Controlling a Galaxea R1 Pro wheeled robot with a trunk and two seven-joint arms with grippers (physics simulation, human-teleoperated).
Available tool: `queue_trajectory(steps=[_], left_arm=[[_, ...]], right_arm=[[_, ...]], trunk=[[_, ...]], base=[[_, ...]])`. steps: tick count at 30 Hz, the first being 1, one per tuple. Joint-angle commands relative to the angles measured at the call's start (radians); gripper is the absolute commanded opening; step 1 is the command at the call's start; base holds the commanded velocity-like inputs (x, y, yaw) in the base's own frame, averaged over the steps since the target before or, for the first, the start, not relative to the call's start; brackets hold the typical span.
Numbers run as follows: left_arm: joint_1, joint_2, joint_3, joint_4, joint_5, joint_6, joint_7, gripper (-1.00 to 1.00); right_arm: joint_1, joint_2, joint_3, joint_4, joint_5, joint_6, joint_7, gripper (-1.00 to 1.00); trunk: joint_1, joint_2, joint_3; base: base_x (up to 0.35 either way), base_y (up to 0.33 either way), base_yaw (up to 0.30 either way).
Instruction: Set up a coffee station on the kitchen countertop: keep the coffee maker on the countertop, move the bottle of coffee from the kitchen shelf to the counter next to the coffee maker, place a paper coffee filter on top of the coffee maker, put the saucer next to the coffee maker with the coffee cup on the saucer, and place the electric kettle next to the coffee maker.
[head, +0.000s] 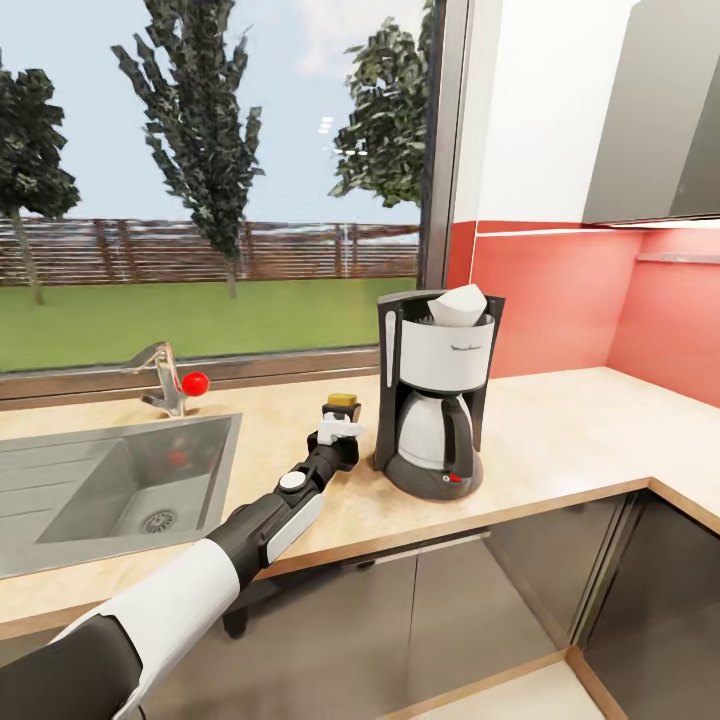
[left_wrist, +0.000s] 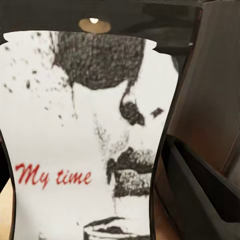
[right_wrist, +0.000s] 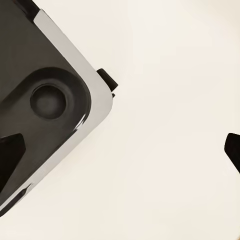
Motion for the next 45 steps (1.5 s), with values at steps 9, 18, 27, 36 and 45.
queue_trajectory(steps=[9, 18, 27, 36, 45], left_arm=[[-0.002, 0.001, -0.007, 0.001, 0.01, -0.007, 0.008, -1.0], [-0.002, 0.001, -0.006, 0.0, 0.01, -0.007, 0.008, -1.0], [-0.002, 0.001, -0.006, 0.0, 0.01, -0.007, 0.008, -1.0], [-0.002, 0.002, -0.006, 0.0, 0.01, -0.007, 0.008, -1.0], [-0.002, 0.002, -0.006, 0.001, 0.01, -0.007, 0.008, -1.0]], right_arm=[[-0.001, -0.001, -0.008, 0.001, 0.003, -0.002, 0.005, 1.0], [-0.001, -0.001, -0.008, 0.001, 0.003, -0.002, 0.005, 1.0], [-0.001, -0.001, -0.008, 0.001, 0.003, -0.002, 0.005, 1.0], [-0.001, -0.001, -0.008, 0.002, 0.003, -0.002, 0.005, 1.0], [-0.001, -0.001, -0.008, 0.002, 0.003, -0.002, 0.005, 1.0]], trunk=[[0.015, -0.029, -0.014], [0.031, -0.057, -0.026], [0.042, -0.078, -0.036], [0.05, -0.092, -0.043], [0.05, -0.092, -0.055]], base=[[0.0, 0.0, 0.0], [0.0, 0.0, 0.0], [0.0, 0.0, 0.0], [0.0, 0.0, 0.0], [0.0, 0.0, 0.0]])
